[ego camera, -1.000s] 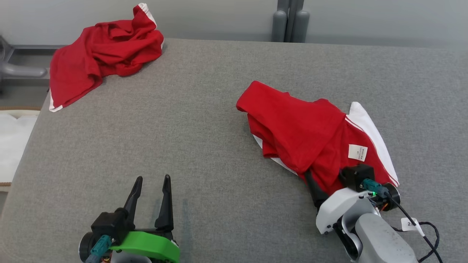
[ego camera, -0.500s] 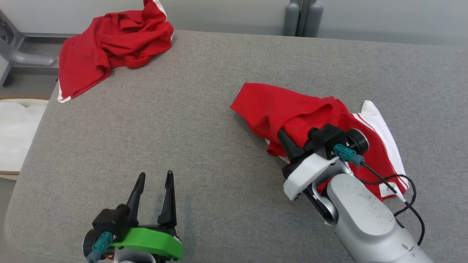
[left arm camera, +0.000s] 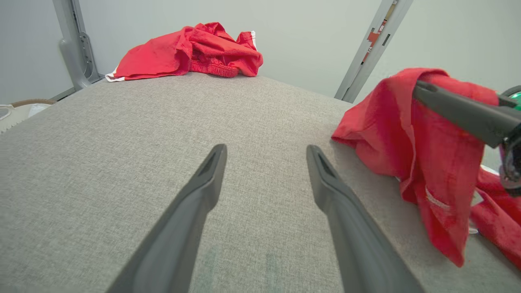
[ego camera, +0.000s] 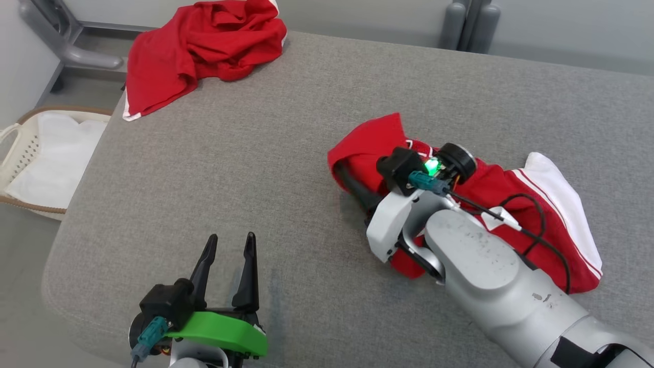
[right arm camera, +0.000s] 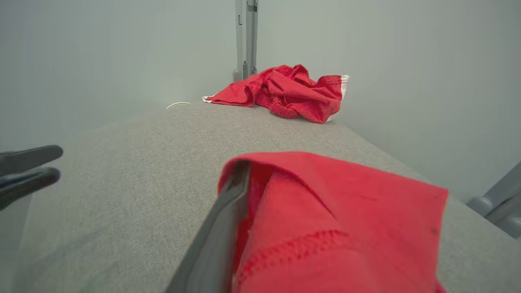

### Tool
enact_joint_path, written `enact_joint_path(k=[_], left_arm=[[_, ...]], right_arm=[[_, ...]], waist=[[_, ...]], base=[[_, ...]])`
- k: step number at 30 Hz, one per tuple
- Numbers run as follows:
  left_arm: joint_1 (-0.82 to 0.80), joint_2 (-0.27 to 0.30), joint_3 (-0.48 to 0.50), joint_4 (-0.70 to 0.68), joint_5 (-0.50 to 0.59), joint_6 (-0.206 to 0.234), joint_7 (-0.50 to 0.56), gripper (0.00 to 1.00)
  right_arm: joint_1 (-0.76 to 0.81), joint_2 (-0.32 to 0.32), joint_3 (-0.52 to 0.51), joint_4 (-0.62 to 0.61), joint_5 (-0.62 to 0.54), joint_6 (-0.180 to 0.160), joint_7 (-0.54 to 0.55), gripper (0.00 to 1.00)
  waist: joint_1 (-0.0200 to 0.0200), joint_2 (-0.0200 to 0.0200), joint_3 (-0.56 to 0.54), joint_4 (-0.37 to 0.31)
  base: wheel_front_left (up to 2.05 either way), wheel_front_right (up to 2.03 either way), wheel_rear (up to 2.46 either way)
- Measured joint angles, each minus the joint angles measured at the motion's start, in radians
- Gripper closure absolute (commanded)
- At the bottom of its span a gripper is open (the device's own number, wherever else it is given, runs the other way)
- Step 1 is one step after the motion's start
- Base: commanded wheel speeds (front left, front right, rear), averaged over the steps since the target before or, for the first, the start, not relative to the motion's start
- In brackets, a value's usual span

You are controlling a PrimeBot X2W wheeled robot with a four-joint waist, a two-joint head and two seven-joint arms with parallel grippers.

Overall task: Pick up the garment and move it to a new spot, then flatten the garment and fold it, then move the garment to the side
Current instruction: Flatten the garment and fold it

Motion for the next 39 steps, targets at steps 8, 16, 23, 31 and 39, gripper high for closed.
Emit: enact_joint_path(k=[8,16,23,31,39], left_arm=[[0.0,0.0,0.019,-0.008,0.0,0.012,0.0,0.0],[0.0,0.0,0.056,-0.017,0.012,0.013,0.0,0.0],[0.004,0.0,0.107,-0.03,0.042,0.012,0.0,0.0],[0.04,0.0,0.12,-0.038,0.058,0.005,0.0,0.0],[0.046,0.0,0.11,-0.042,0.069,-0.007,0.0,0.0]], right_arm=[[0.007,0.002,0.151,0.032,0.024,0.0,0.049,0.0],[0.071,0.001,0.146,0.007,0.015,0.0,0.008,0.0],[0.189,0.002,0.032,-0.041,0.01,0.0,-0.028,0.0],[0.257,-0.004,-0.329,-0.039,-0.184,0.0,-0.041,0.0],[0.254,-0.086,-0.6,0.015,-0.385,0.0,0.004,0.0]], waist=[[0.0,0.0,0.004,-0.009],[0.0,0.0,-0.007,-0.072],[0.0,0.0,-0.04,-0.119],[0.0,0.0,-0.088,-0.161],[0.0,0.0,-0.088,-0.171]], base=[[0.0,0.0,0.0],[0.0,0.0,0.0],[0.0,0.0,0.0],[0.0,0.0,0.0],[0.0,0.0,0.0]])
